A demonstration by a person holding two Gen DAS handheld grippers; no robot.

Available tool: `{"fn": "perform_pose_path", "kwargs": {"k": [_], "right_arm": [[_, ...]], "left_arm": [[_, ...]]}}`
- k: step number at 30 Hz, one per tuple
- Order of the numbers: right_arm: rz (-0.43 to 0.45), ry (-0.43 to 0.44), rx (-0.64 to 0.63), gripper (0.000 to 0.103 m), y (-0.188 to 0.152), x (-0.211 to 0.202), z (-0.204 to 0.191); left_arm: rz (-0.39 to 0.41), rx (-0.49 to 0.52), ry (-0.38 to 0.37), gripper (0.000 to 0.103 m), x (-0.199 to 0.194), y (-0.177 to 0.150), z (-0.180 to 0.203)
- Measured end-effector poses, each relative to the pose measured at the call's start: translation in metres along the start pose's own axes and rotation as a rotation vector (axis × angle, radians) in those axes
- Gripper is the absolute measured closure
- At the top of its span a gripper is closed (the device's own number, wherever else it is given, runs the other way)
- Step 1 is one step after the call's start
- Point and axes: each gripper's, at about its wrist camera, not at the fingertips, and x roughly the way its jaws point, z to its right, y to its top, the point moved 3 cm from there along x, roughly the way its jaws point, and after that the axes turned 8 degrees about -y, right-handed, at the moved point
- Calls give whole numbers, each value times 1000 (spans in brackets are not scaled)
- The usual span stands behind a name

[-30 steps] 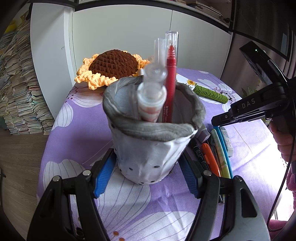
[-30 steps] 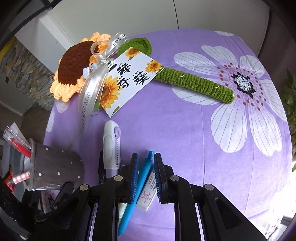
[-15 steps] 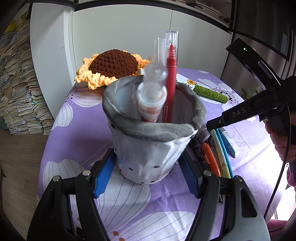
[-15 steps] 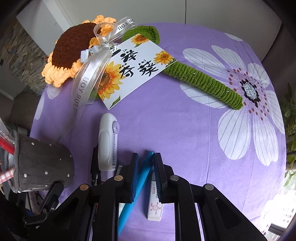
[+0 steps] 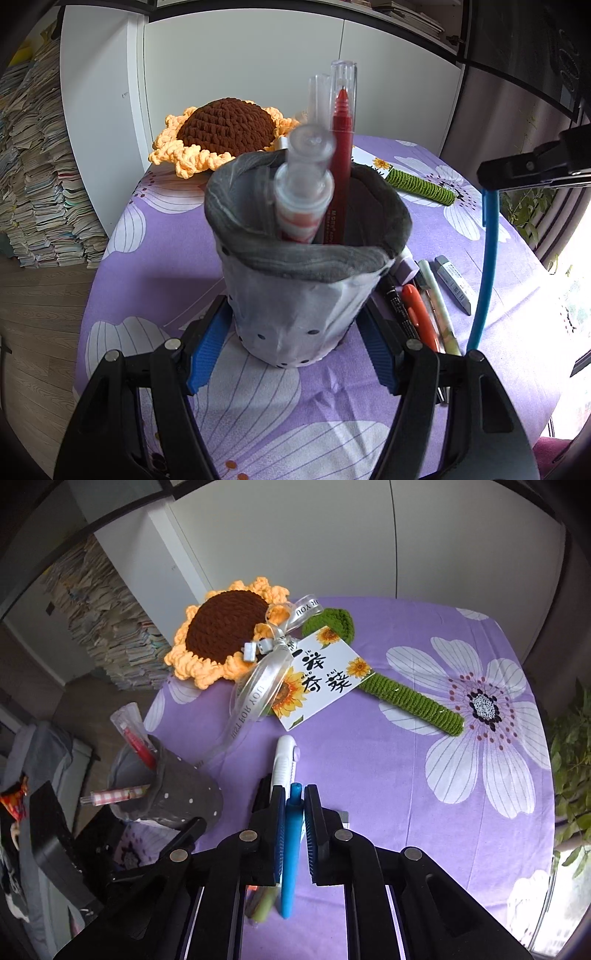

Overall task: Organize stationery
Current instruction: 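Grasp the blue pen with the right tool, then lower the blue pen into the grey cup and open the right tool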

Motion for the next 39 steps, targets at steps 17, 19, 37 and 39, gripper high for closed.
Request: {"fn": "perform_pose_path", "kwargs": {"k": [17, 19, 37, 39], "right_arm": [[437, 143, -162, 92, 32, -121, -72], [449, 139, -163, 92, 35, -113, -78], [236, 160, -189, 92, 8, -36, -79], [267, 159, -176, 92, 7, -42, -74]], "left_arm": [[0, 0, 0, 34, 0, 0, 0], [0, 0, 0, 34, 0, 0, 0], [-3, -1, -1, 34, -1, -1, 0], [-3, -1, -1, 34, -1, 0, 0]]}}
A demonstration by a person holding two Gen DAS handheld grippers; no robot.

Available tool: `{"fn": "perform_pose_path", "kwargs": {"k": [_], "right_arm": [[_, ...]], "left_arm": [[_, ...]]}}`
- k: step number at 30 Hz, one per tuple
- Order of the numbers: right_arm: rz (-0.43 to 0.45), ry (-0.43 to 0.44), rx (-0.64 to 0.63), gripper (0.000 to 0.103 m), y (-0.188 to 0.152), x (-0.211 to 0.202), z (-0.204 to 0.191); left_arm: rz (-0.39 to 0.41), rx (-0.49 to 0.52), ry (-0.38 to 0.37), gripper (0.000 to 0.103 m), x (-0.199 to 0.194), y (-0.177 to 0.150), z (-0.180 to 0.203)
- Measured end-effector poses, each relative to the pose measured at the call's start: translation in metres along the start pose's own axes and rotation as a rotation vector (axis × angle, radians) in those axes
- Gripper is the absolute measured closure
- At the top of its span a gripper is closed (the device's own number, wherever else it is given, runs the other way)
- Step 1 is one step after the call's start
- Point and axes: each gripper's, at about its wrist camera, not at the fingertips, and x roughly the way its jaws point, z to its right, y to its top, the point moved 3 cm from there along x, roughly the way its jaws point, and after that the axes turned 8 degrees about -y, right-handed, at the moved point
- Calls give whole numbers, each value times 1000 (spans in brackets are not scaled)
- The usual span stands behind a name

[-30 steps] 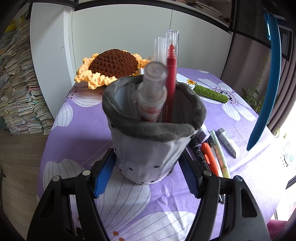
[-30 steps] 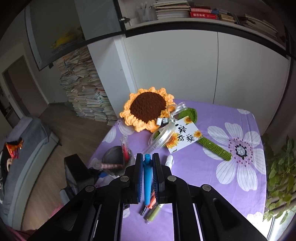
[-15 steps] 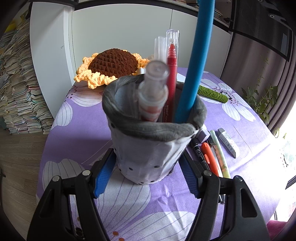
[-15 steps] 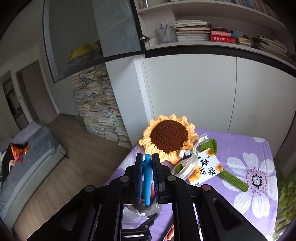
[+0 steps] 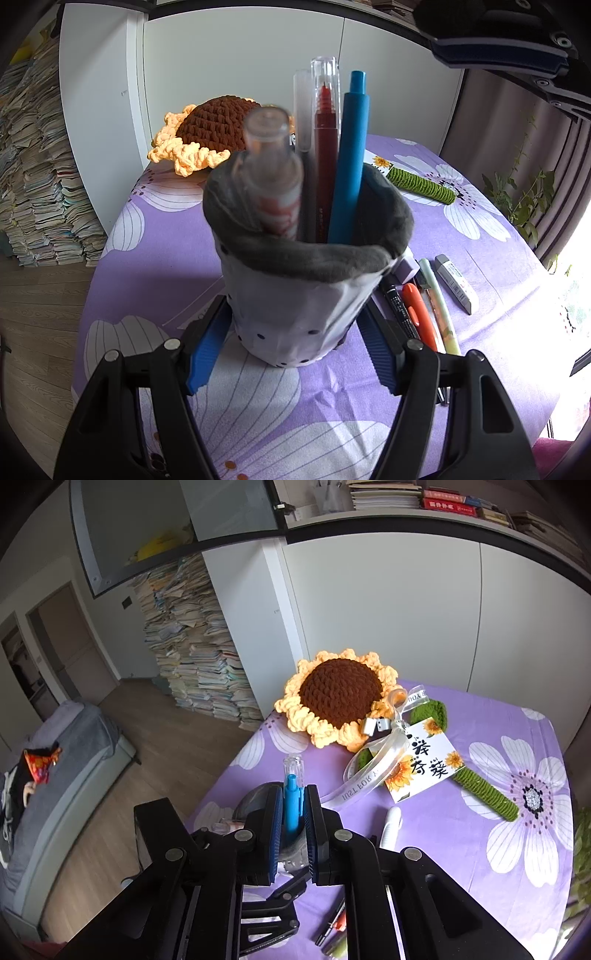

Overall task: Organize stationery
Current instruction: 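Lower the blue pen into the grey cup and open the right tool, then grasp the light green pen with the right tool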

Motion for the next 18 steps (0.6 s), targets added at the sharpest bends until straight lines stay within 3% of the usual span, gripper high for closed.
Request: {"fn": "perform_pose_path", "kwargs": {"k": [4, 6, 7, 10, 14, 18], "right_arm": [[126, -108, 25, 92, 3, -21, 14], [129, -155, 11, 92, 4, -22, 20], [95, -167, 27, 92, 3, -17, 25], [-72, -72, 122, 92, -11, 7, 46], [-212, -154, 161, 92, -39, 33, 69], [-338, -143, 218, 92, -65, 49, 83]], "left_arm": [[0, 0, 0, 34, 0, 0, 0], [0, 0, 0, 34, 0, 0, 0], [0, 0, 0, 34, 0, 0, 0], [1, 1, 2, 34, -1, 0, 1], [0, 1, 2, 34, -1, 0, 1], [1, 1, 2, 34, -1, 0, 1]]}}
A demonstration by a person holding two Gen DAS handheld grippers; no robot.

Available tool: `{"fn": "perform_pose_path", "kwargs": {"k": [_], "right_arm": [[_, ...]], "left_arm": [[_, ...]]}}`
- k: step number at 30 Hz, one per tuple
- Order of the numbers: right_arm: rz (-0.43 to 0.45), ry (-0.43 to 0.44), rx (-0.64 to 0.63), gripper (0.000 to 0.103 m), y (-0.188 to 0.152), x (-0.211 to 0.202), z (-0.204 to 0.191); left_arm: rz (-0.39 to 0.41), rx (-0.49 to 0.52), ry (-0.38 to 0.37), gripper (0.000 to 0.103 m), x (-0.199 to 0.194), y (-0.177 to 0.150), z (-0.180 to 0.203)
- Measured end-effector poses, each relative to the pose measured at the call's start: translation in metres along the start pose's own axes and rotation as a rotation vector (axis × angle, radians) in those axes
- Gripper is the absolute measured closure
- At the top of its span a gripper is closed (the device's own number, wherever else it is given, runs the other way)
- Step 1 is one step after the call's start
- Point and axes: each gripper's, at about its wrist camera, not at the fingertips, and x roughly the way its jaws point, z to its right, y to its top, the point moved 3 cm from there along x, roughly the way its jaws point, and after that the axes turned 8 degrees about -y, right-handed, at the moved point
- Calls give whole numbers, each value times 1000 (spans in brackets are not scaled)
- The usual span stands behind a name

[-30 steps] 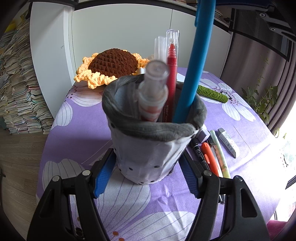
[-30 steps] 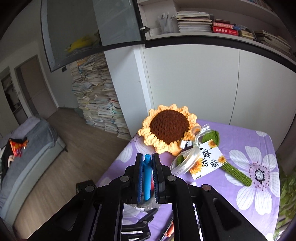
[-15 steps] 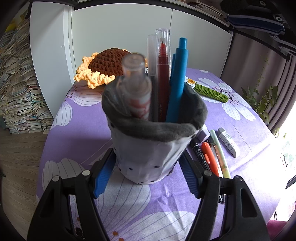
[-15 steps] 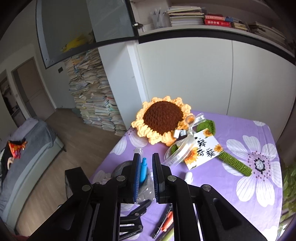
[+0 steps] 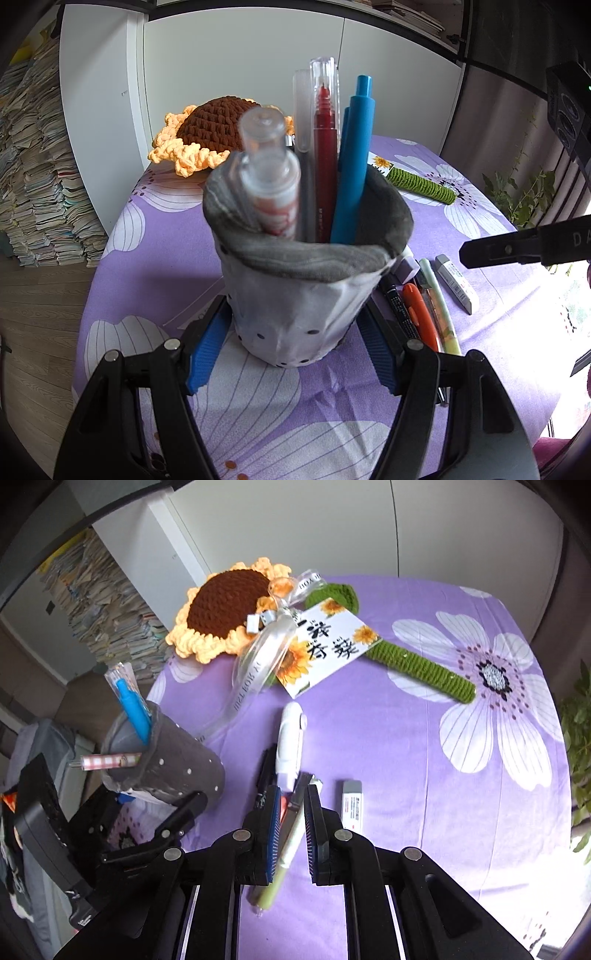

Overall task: Organize stationery
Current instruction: 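Grasp the light green pen with the right tool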

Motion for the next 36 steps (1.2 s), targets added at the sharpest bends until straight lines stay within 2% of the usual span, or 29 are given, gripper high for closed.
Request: {"fn": "perform_pose_path", "kwargs": {"k": [7, 9, 11, 14, 25, 31, 36], "right_arm": [[-93, 39, 51, 92, -13, 20, 4], [-103, 29, 60, 89, -13, 25, 4], [-115, 26, 65, 80, -12, 30, 3], [-138, 37, 71, 77, -13, 36, 1], [-155, -100, 58, 77, -18, 43, 11], [-162, -92, 100, 77, -19, 39, 26], [-153, -117, 91, 77, -11, 42, 22]], "left_arm": [[0, 0, 0, 34, -1, 0, 0], [-1, 0, 0, 34, 0, 0, 0], [-1, 0, 0, 34, 0, 0, 0], [-1, 0, 0, 34, 0, 0, 0], [0, 2, 1, 34, 0, -1, 0], [0, 1, 1, 34, -1, -1, 0], [0, 1, 1, 34, -1, -1, 0]]}}
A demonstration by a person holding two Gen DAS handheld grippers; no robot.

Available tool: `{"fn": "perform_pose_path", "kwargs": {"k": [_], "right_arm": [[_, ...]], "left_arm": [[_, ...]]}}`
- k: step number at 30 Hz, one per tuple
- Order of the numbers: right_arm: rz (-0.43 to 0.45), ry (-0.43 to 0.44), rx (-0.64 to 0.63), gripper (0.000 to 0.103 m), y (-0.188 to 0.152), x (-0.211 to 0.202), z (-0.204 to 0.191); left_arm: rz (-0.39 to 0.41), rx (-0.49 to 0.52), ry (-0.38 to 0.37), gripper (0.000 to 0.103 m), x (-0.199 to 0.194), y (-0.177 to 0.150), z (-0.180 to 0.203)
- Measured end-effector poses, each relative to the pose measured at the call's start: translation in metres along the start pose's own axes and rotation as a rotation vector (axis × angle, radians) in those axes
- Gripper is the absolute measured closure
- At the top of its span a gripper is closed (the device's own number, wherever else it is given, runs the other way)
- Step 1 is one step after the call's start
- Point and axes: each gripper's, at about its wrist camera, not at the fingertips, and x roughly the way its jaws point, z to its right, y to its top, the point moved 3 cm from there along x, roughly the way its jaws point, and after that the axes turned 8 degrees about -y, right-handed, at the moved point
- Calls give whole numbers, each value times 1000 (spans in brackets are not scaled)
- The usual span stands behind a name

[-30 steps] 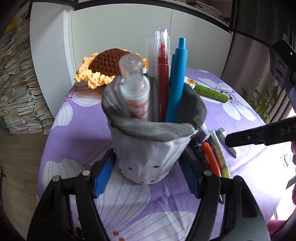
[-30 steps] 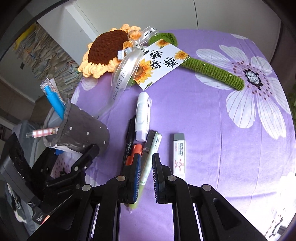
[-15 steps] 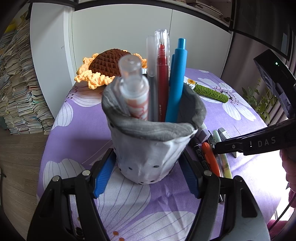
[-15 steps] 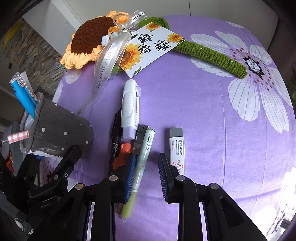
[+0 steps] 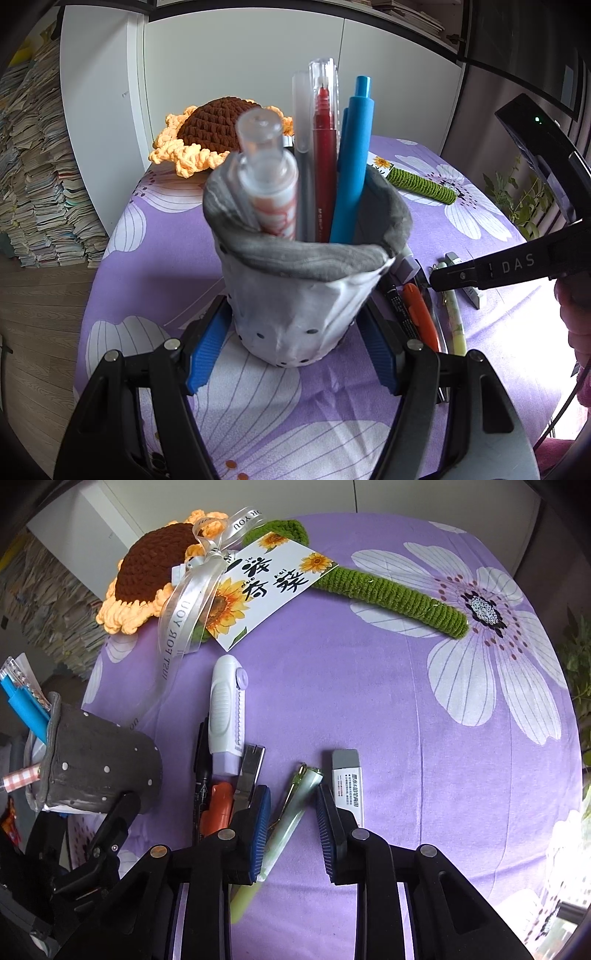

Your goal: Organize stationery

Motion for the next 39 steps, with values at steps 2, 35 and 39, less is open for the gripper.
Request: {"fn": "perform_pose_path", "kwargs": {"k": [2, 35, 39], "right_arm": [[10, -21, -24, 84, 2, 2, -6], [196, 93, -254, 97, 52, -47, -61], [154, 115, -311, 97, 63, -26, -78]], "left_arm": [[0, 0, 0, 34, 1, 1, 0], [-1, 0, 0, 34, 2, 2, -1], [-2, -1, -2, 33, 1, 1, -1]]}}
